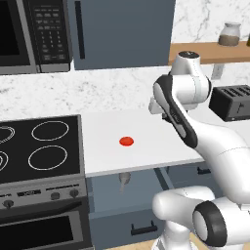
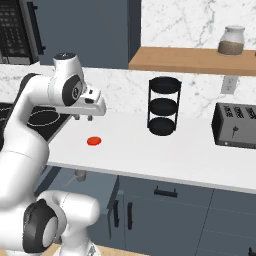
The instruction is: Pick the measuring cup from the drawer and place it on the counter.
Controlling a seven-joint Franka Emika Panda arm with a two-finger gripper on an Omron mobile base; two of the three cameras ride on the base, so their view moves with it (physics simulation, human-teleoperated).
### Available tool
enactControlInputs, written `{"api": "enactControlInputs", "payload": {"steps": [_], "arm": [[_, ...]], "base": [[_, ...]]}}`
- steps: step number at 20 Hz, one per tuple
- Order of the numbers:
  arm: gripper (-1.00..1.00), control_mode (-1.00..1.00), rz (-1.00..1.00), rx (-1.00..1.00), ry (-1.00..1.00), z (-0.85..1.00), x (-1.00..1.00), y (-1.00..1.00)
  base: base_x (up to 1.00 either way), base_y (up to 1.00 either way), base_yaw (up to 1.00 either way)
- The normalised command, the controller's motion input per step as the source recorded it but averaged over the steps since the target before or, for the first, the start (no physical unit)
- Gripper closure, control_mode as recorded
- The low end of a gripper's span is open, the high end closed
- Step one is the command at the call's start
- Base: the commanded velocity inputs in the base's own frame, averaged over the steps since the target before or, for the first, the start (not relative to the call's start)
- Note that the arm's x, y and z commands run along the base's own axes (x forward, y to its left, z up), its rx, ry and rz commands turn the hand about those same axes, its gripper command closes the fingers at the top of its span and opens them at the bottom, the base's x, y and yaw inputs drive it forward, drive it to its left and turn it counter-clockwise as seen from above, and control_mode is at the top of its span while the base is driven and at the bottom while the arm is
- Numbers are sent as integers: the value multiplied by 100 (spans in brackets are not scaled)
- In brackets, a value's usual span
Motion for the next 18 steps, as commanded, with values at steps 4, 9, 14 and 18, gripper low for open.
{"api": "enactControlInputs", "payload": {"steps": [4, 9, 14, 18], "arm": [[-100, -100, 0, 0, -5, 0, -26, 0], [-100, -100, 1, -2, -6, -5, -87, 0], [-100, -100, 0, -4, -1, -27, -88, 0], [-100, -100, 0, -1, 0, -7, -28, 0]], "base": [[0, 0, 0], [0, 0, 0], [0, 0, 0], [0, 0, 0]]}}
